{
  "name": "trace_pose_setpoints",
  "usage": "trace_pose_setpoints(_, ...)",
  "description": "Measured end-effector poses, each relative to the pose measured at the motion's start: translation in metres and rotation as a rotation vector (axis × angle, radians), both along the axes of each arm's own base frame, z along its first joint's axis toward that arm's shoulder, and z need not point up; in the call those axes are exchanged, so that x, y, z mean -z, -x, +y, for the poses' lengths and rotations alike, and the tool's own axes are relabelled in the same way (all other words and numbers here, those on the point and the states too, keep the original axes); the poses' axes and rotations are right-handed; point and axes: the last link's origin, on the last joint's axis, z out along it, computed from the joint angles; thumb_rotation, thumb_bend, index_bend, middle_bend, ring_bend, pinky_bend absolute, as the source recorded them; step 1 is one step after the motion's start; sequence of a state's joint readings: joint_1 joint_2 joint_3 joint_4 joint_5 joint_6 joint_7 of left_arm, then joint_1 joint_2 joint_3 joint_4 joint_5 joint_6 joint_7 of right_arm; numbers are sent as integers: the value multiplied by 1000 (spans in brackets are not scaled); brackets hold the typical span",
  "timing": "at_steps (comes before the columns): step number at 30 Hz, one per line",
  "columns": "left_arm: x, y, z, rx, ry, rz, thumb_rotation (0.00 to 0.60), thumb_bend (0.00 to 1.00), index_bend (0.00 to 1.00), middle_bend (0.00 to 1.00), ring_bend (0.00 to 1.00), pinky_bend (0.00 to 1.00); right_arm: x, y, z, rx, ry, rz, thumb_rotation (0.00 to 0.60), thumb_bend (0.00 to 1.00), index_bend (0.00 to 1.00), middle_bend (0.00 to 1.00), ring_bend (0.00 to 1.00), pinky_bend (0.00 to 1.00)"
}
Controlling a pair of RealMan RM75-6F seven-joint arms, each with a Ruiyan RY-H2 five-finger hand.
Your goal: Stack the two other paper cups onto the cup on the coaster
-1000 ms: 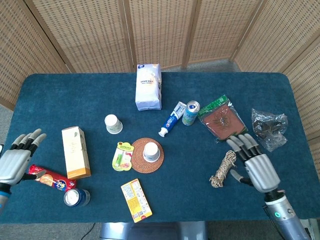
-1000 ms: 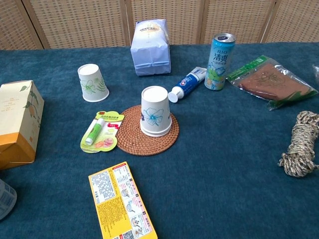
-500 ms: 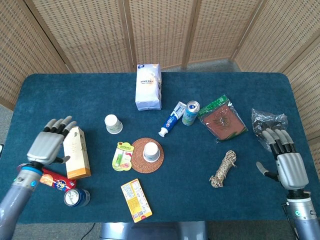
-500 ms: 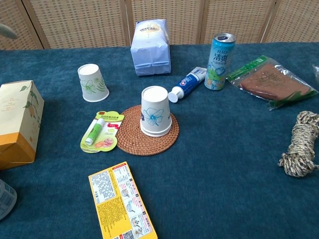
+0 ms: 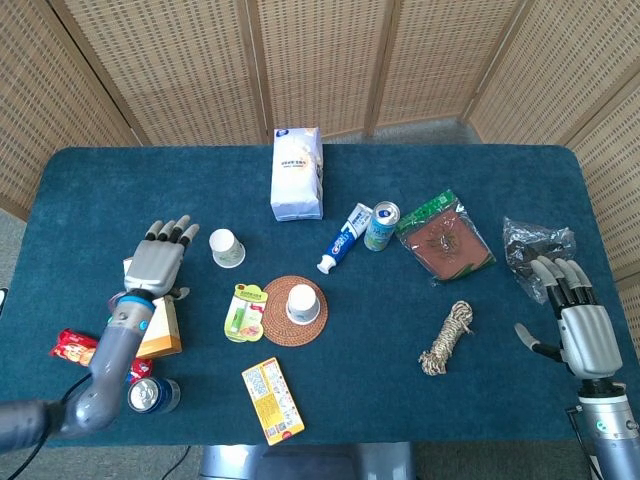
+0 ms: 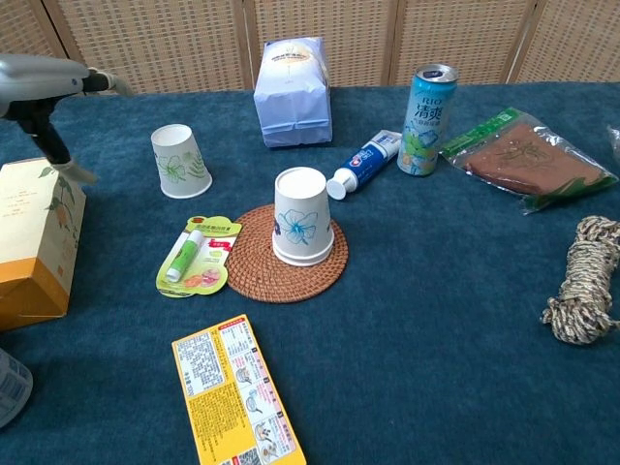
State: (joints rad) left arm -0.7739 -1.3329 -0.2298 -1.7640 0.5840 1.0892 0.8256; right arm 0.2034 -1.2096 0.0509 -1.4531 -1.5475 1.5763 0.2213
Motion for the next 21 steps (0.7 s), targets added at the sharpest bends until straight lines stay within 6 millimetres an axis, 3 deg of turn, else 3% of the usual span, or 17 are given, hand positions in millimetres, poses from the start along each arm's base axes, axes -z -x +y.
trace_pose_setpoints(7, 19, -23, 23, -24, -18, 64, 600, 222, 0, 0, 0, 0, 0, 0, -1, 1, 6, -10, 600, 282, 33, 0, 0, 97)
trace_pose_setpoints(21, 66, -32, 48, -59, -10, 178, 600, 223, 0, 0, 0, 0, -3, 5, -3, 29, 18, -41, 600, 288, 38, 0, 0, 96)
